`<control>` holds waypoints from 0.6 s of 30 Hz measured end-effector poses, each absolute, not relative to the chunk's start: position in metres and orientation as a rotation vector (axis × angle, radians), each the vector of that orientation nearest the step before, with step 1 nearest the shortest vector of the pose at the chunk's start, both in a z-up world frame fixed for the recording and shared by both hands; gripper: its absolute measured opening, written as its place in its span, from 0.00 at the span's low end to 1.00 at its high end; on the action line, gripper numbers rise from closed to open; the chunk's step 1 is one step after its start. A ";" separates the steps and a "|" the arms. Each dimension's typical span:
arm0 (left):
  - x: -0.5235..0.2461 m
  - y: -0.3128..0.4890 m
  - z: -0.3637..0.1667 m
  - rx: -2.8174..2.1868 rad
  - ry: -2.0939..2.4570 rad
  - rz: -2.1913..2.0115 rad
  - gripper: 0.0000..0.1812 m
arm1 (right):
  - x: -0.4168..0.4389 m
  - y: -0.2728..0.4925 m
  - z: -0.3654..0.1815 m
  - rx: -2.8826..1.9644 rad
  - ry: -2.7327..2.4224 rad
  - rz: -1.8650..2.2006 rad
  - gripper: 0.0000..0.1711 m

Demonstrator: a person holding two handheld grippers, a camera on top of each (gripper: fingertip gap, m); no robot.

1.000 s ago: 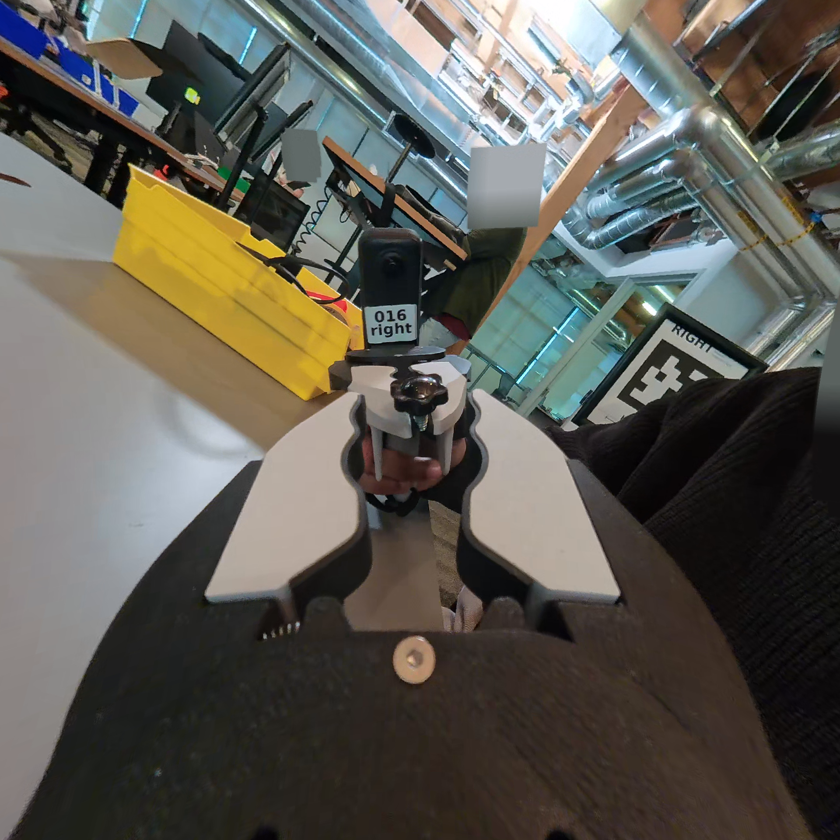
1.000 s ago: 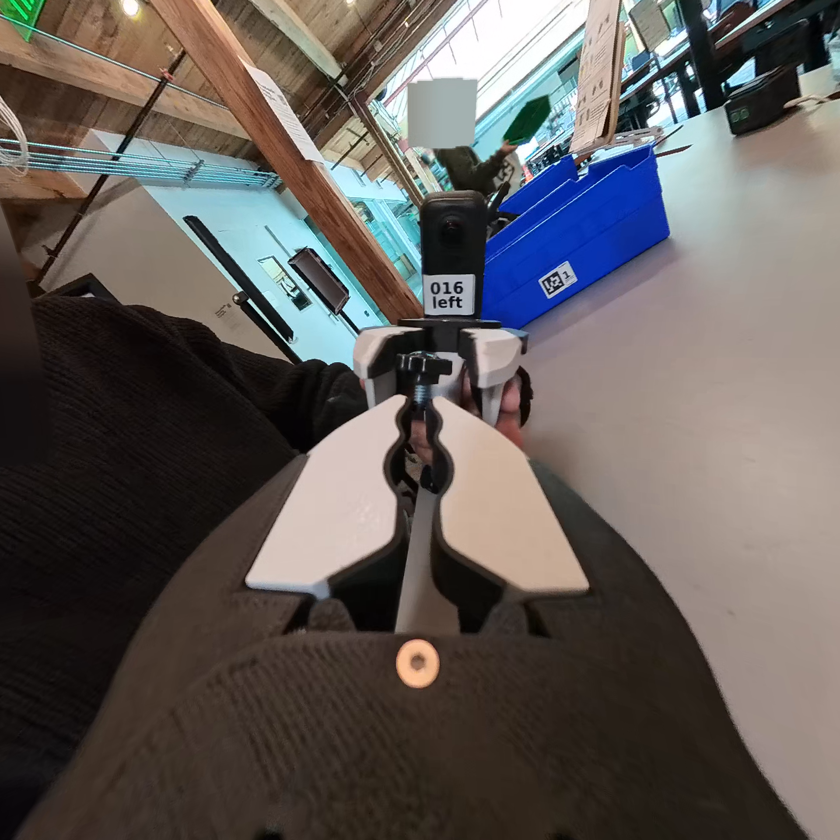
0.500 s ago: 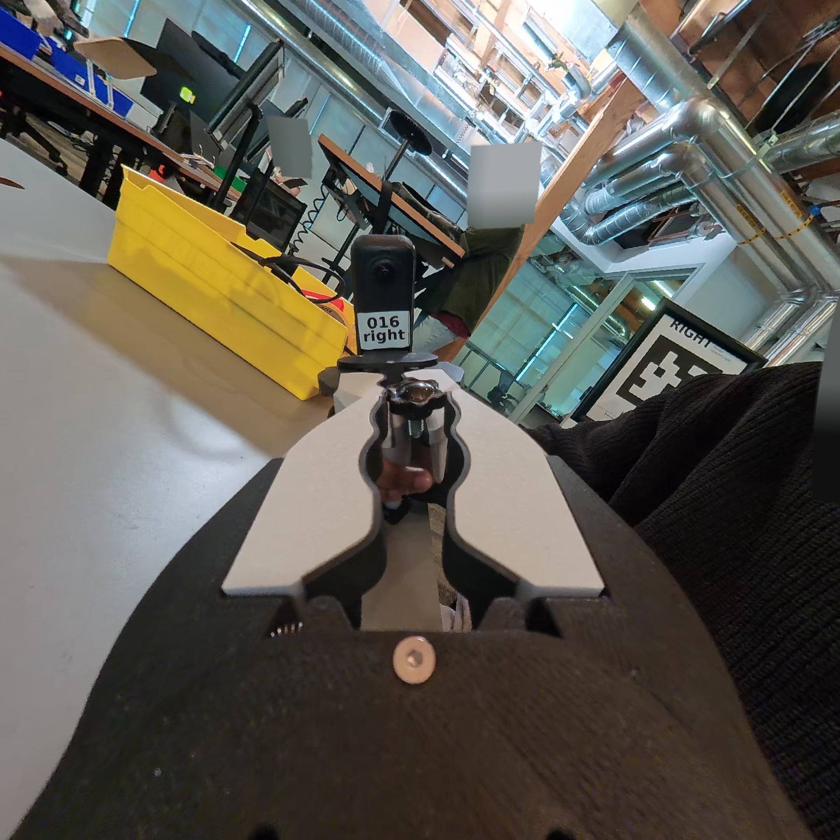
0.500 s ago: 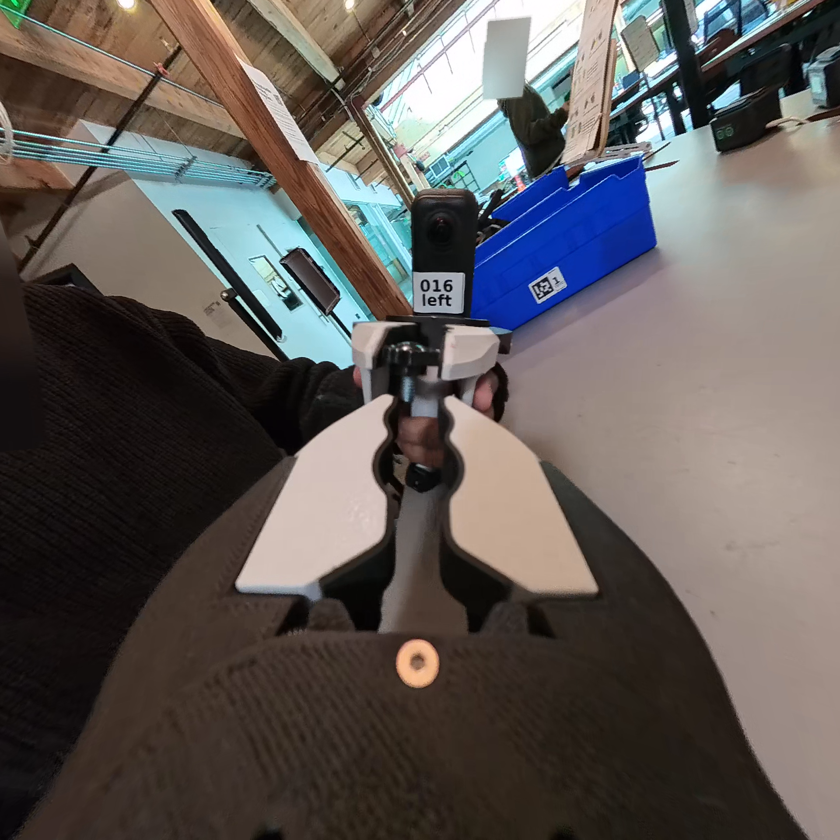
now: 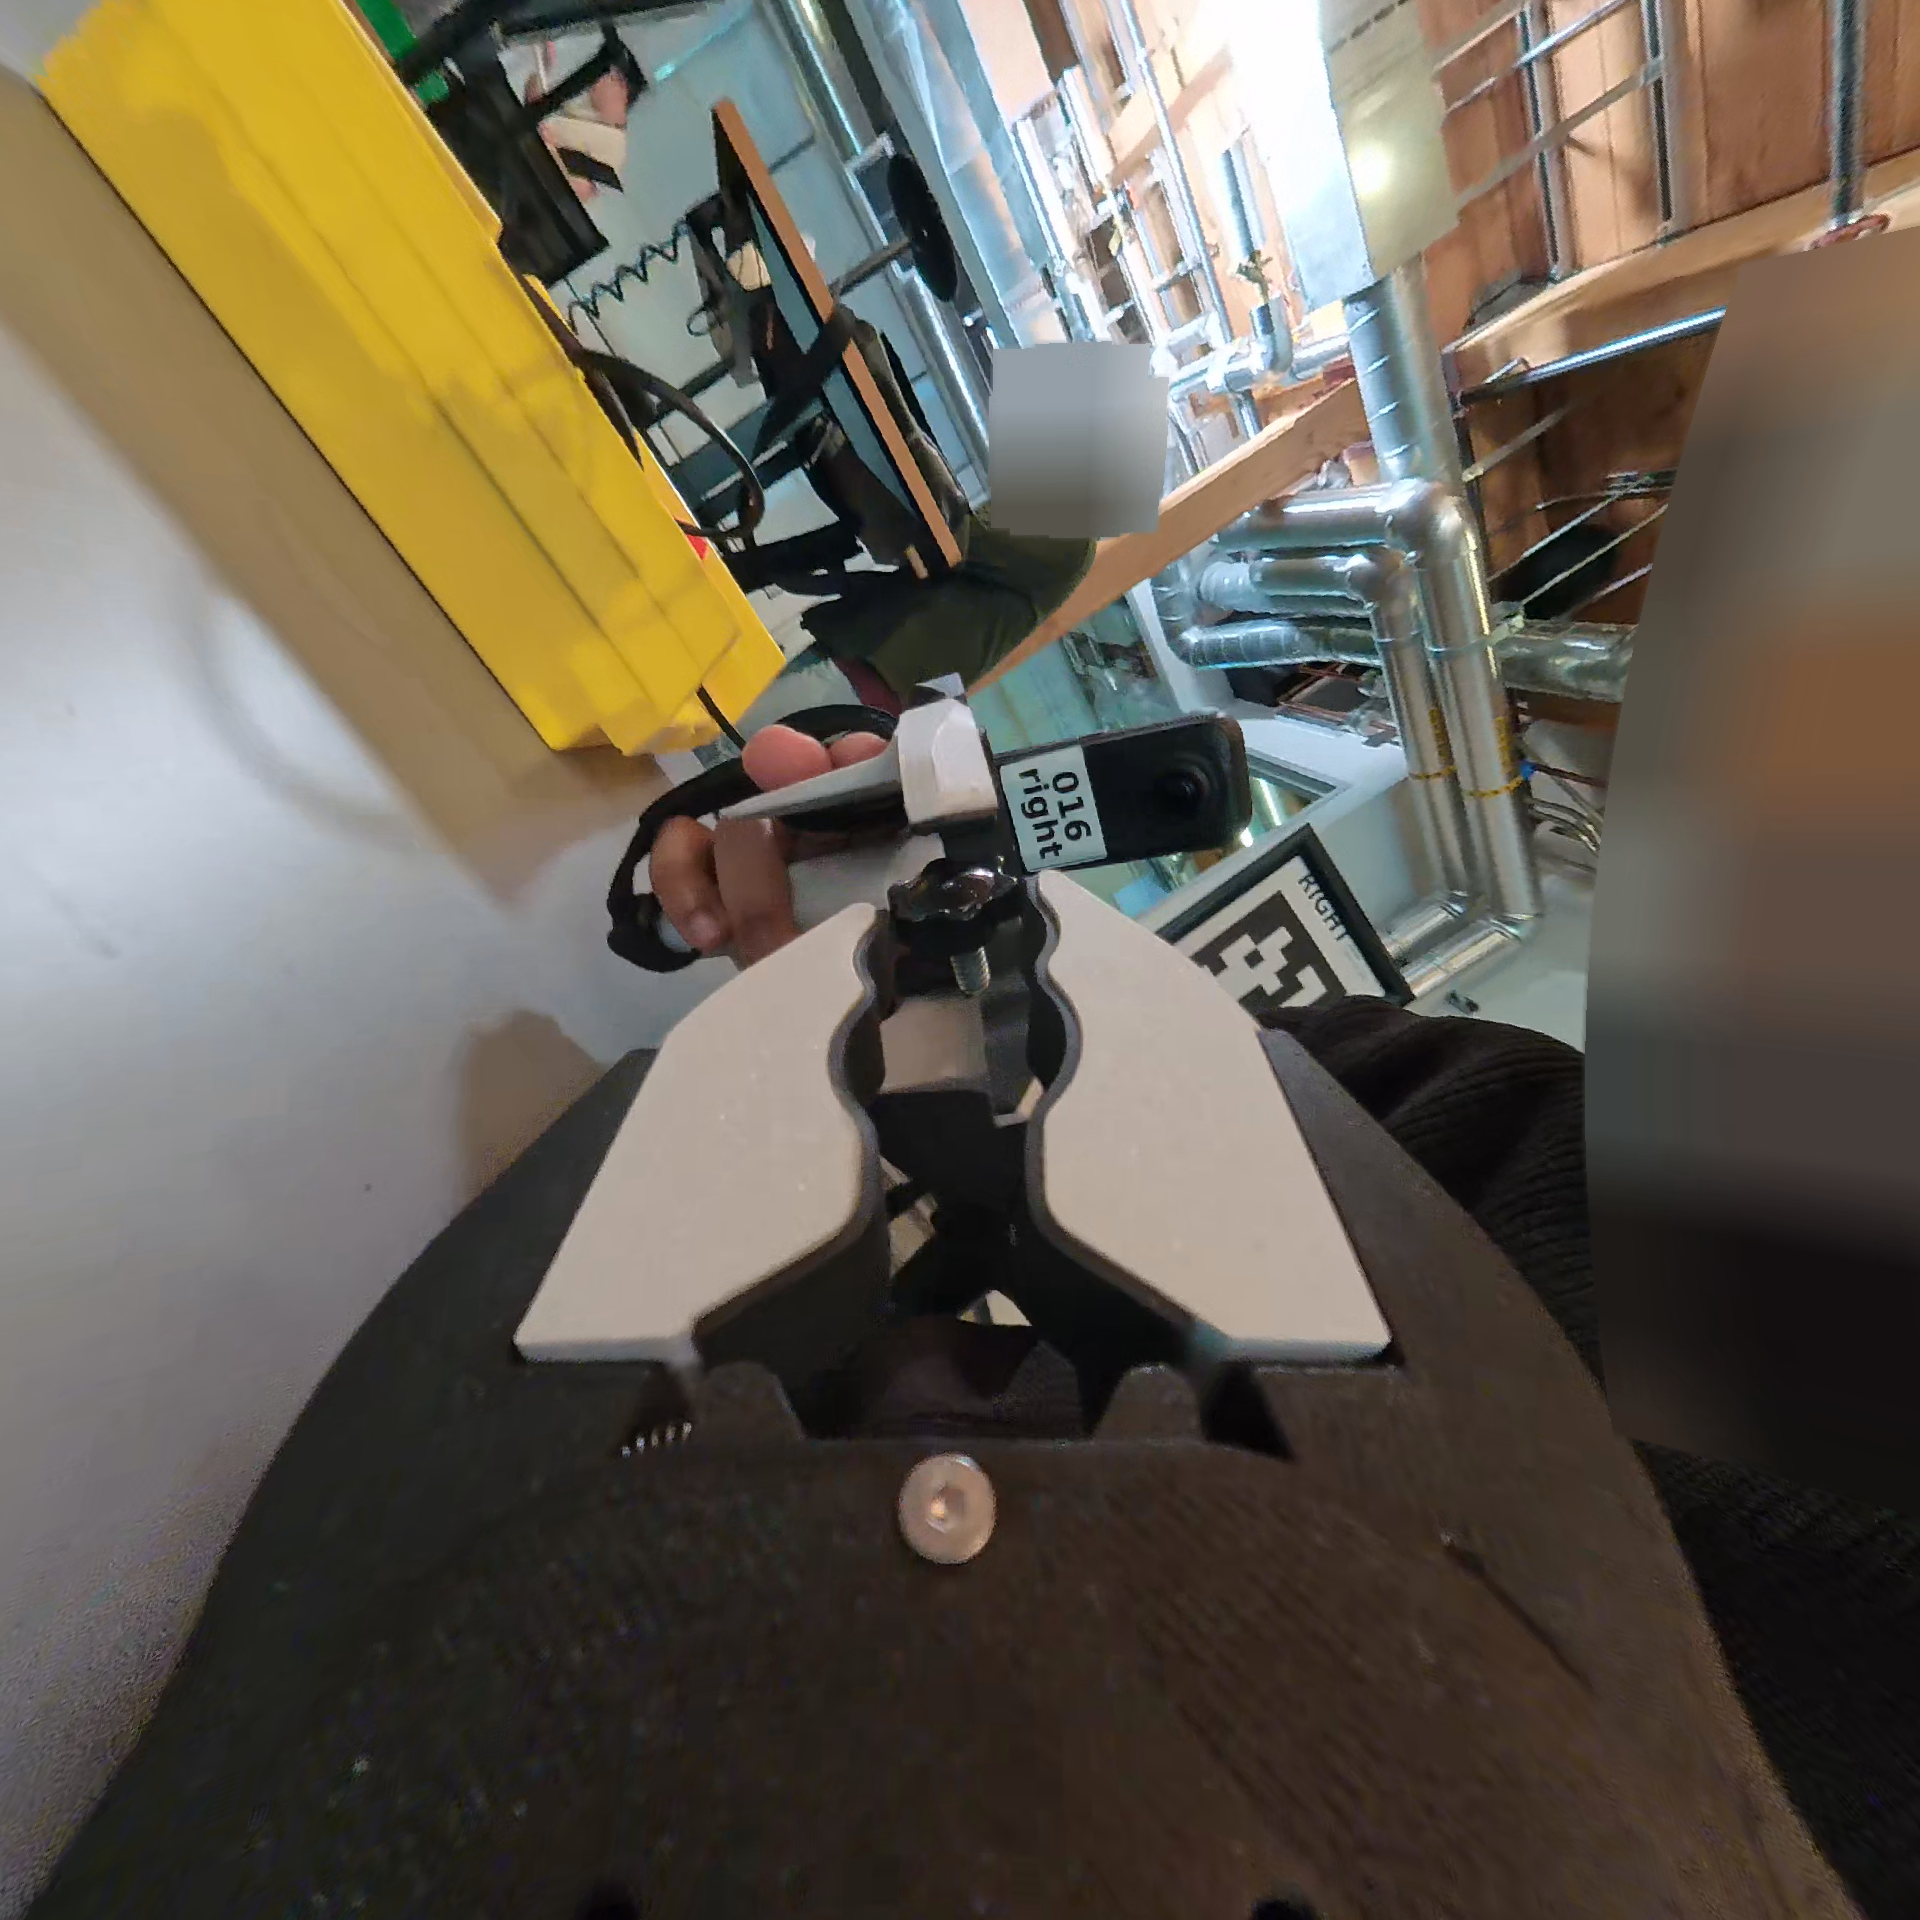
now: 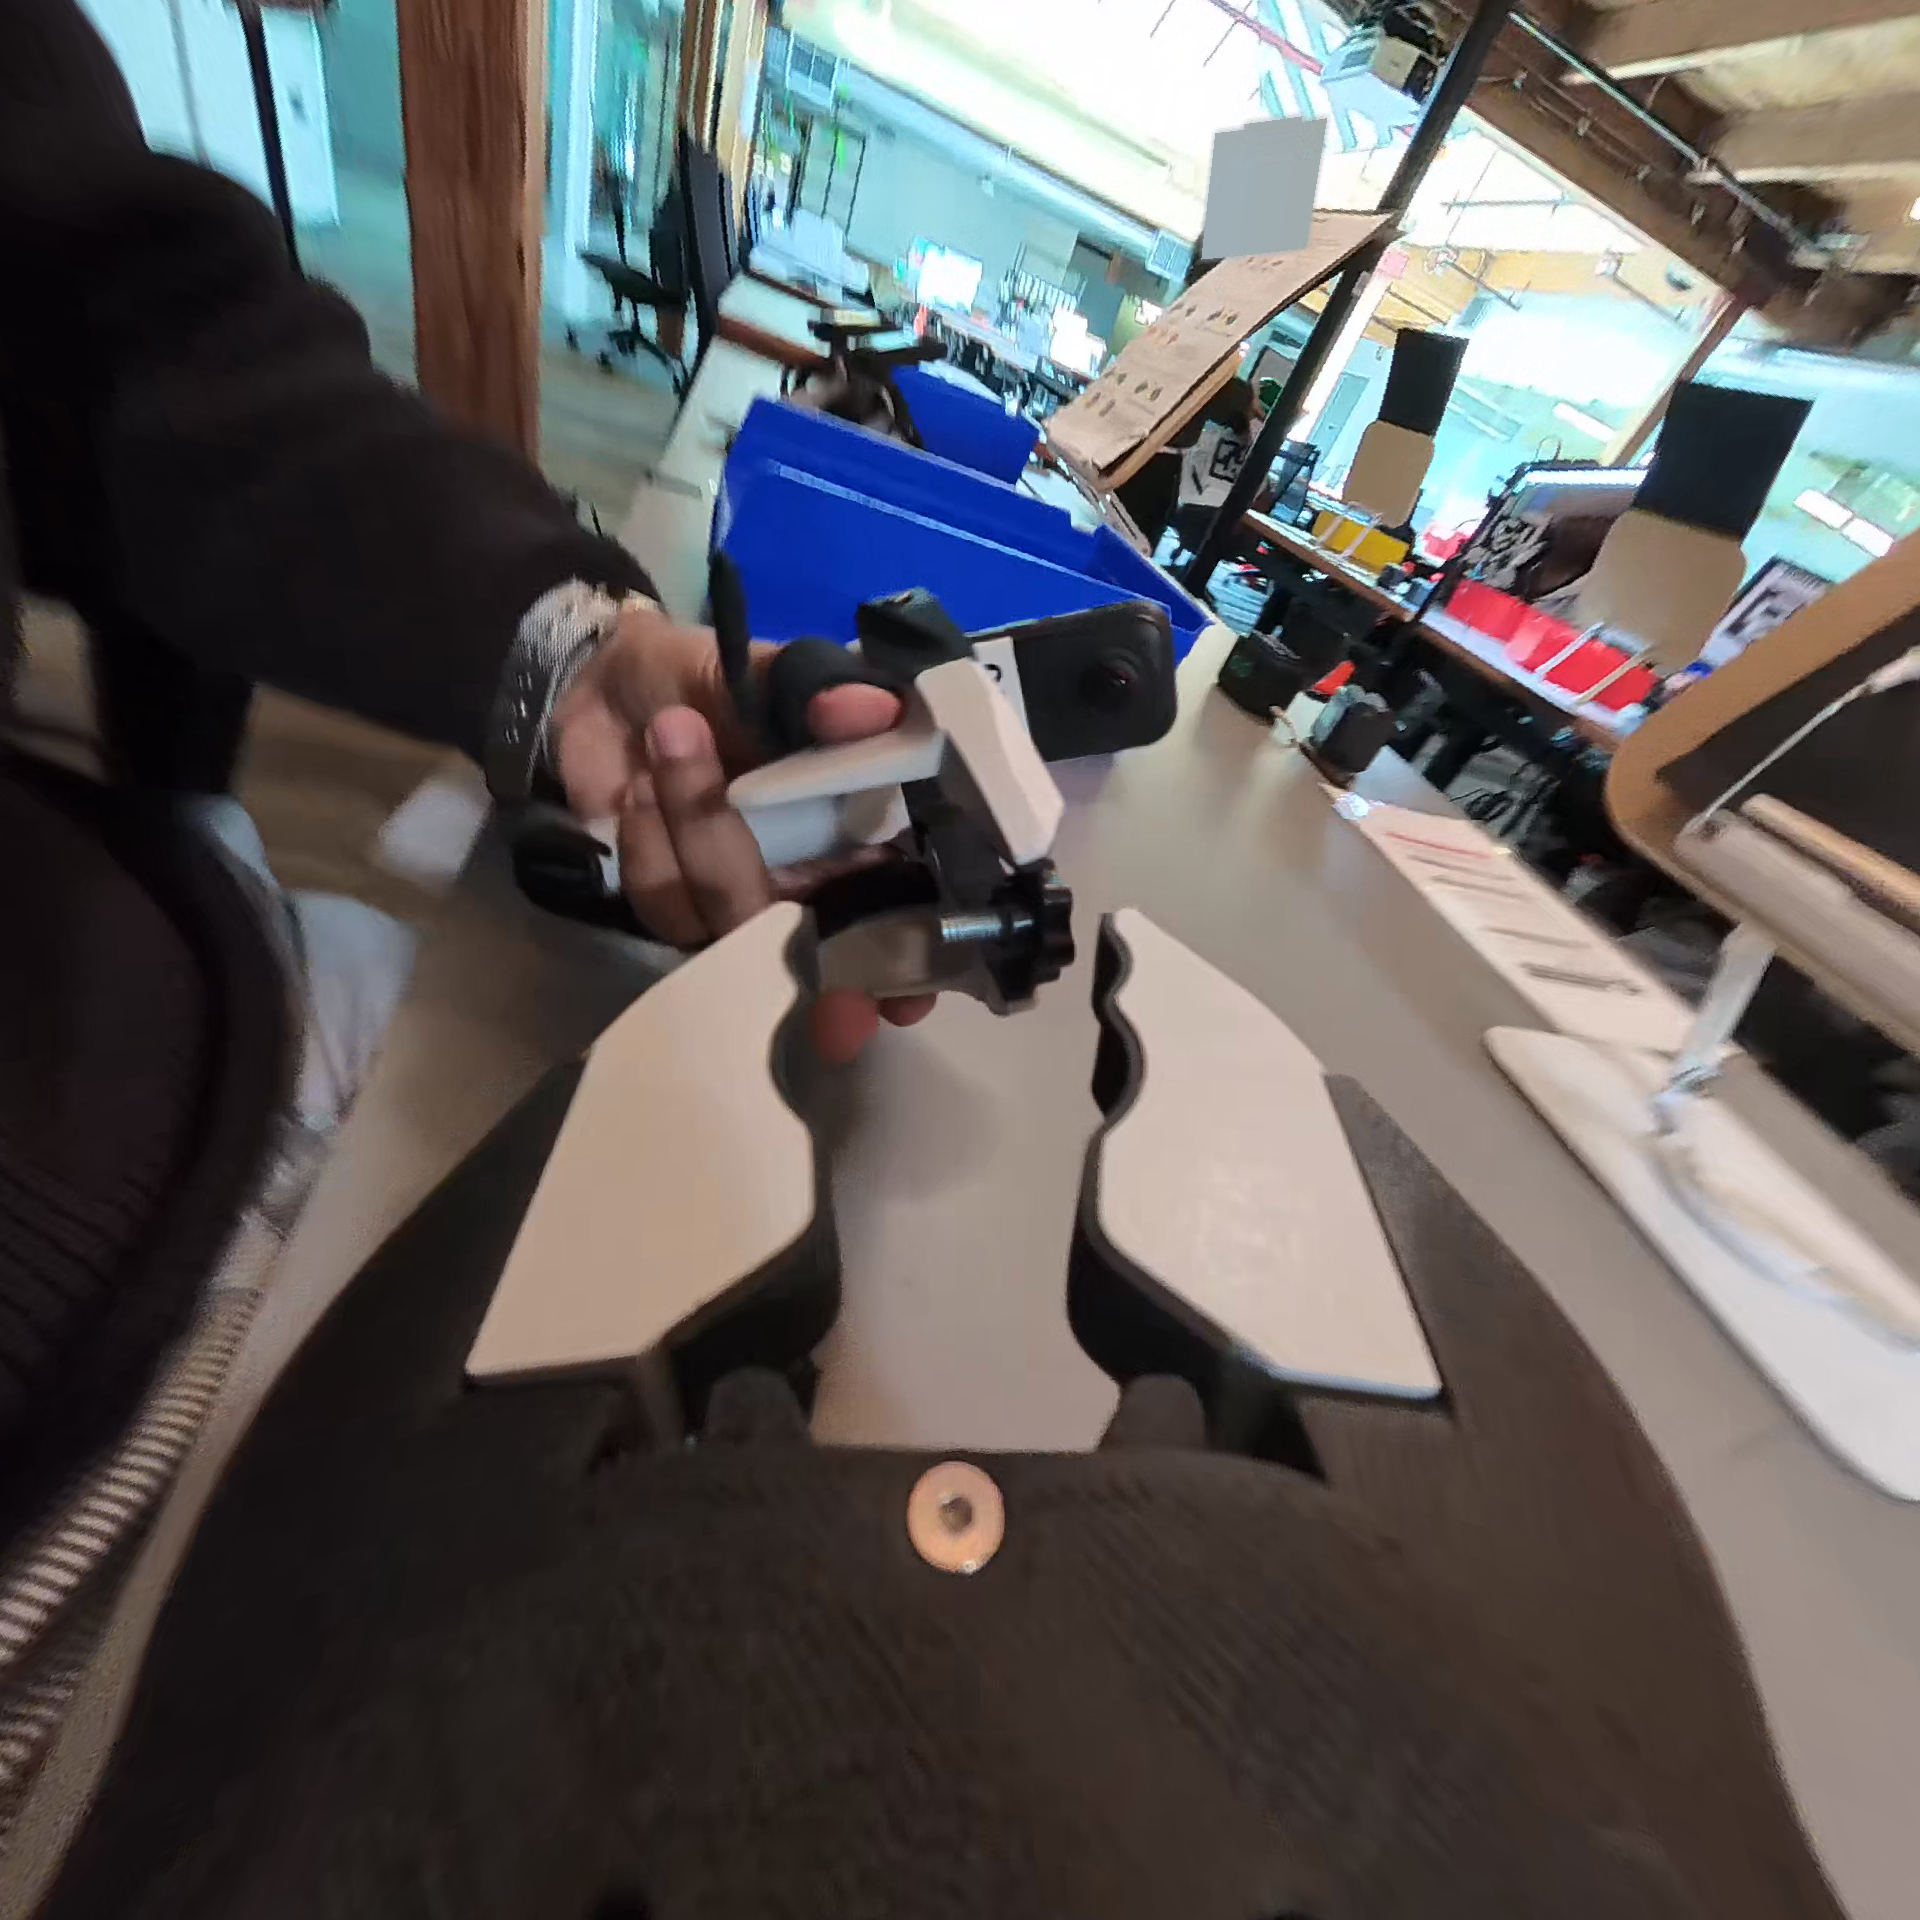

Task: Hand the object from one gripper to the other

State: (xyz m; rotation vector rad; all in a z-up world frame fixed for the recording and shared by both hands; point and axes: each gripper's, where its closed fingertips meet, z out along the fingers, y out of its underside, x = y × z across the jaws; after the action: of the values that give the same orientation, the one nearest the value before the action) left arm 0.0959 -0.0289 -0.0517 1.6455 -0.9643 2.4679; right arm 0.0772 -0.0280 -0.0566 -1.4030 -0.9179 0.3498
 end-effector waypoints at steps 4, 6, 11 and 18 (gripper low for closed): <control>0.095 -0.035 -0.052 1.601 -0.953 2.431 0.14 | 0.075 -0.029 -0.058 -1.382 -0.962 0.270 0.24; 0.095 -0.037 -0.054 1.584 -0.948 2.411 0.14 | 0.075 -0.030 -0.057 -1.381 -0.965 0.264 0.21; 0.093 -0.042 -0.052 1.514 -0.905 2.400 0.14 | 0.076 -0.032 -0.054 -1.399 -0.957 0.287 0.14; 0.097 -0.035 -0.054 1.578 -0.896 2.447 0.20 | 0.077 -0.031 -0.052 -1.449 -0.905 0.326 0.14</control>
State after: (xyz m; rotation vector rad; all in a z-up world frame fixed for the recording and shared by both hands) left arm 0.0966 -0.0352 -0.0538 1.5778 -0.8964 2.4472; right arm 0.0771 -0.0310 -0.0524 -1.4488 -0.9045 0.3256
